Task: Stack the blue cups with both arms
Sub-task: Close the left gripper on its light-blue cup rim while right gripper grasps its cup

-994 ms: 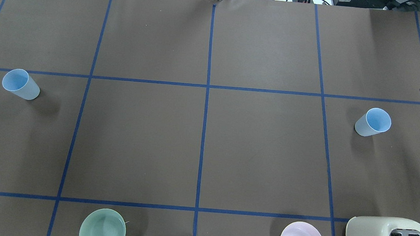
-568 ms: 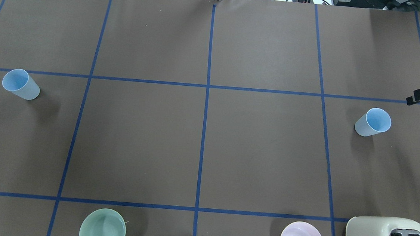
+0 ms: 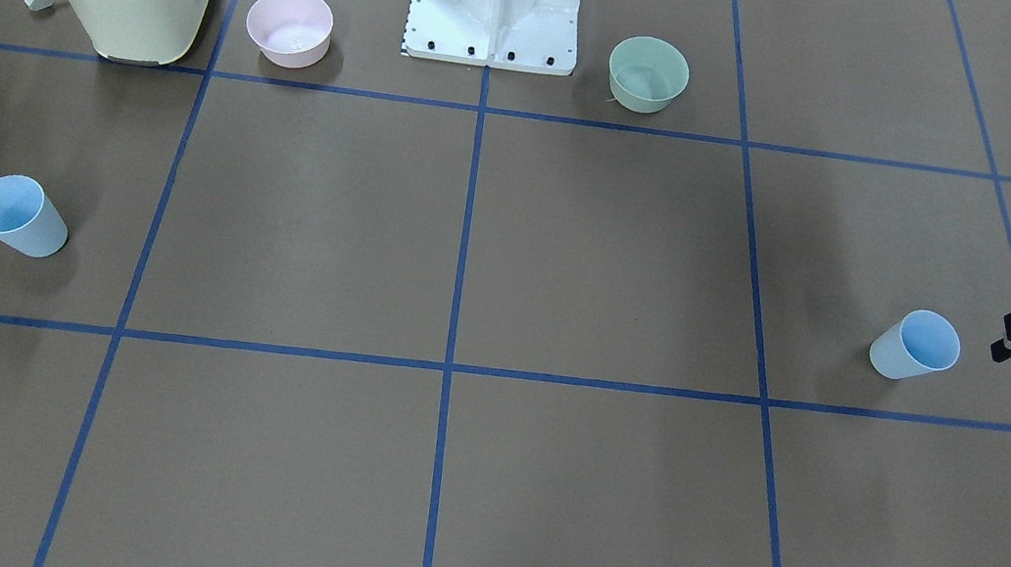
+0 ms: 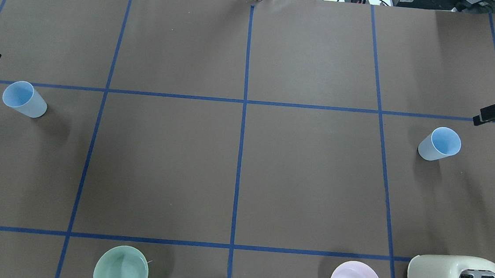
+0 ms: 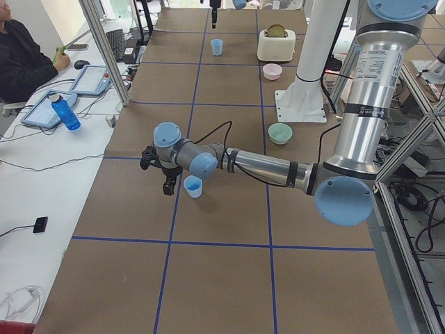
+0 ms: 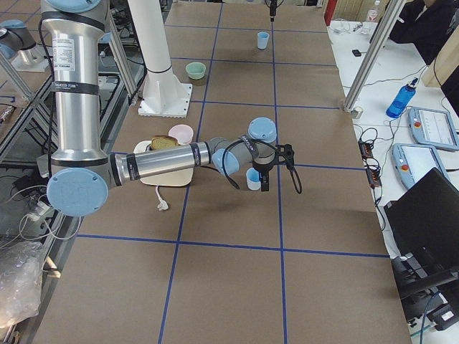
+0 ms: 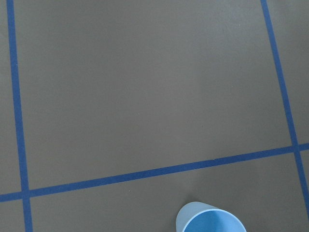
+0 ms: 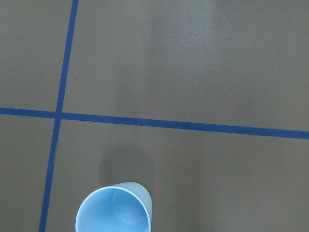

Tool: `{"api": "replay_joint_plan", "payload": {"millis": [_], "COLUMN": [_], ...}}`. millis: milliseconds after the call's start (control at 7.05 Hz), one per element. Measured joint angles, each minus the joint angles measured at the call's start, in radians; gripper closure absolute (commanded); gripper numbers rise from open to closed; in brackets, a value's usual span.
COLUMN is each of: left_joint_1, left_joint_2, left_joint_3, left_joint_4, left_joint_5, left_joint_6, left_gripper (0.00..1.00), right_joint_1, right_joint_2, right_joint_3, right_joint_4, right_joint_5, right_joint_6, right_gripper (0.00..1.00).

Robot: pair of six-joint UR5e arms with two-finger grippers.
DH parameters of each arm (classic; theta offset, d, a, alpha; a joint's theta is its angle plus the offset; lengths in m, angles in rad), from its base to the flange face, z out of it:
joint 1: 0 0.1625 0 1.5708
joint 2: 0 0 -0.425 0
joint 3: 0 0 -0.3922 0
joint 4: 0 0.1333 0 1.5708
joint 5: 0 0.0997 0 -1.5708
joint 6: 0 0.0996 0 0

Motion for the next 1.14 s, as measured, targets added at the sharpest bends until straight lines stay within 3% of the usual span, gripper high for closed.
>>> {"api": "replay_joint_plan", "payload": {"millis": [426,1135], "left_joint_1": [0.026,0.062], "left_joint_2": [0.014,0.041], "left_joint_3": [0.070,0.077], "left_joint_4": [-0.109,-0.202], "left_joint_5": [0.011,0.017], "left_joint_6": [-0.004,-0.091], "left_gripper": [0.02,0.02], "right_joint_1": [-0.001,-0.001], "right_joint_2": [-0.001,-0.002], "right_joint_3": [0.003,0.007], "right_joint_4": [0.000,0.002], "right_joint_5": [-0.002,-0.002], "right_joint_6": [0.000,0.000], "right_gripper": [0.00,0.00]}}
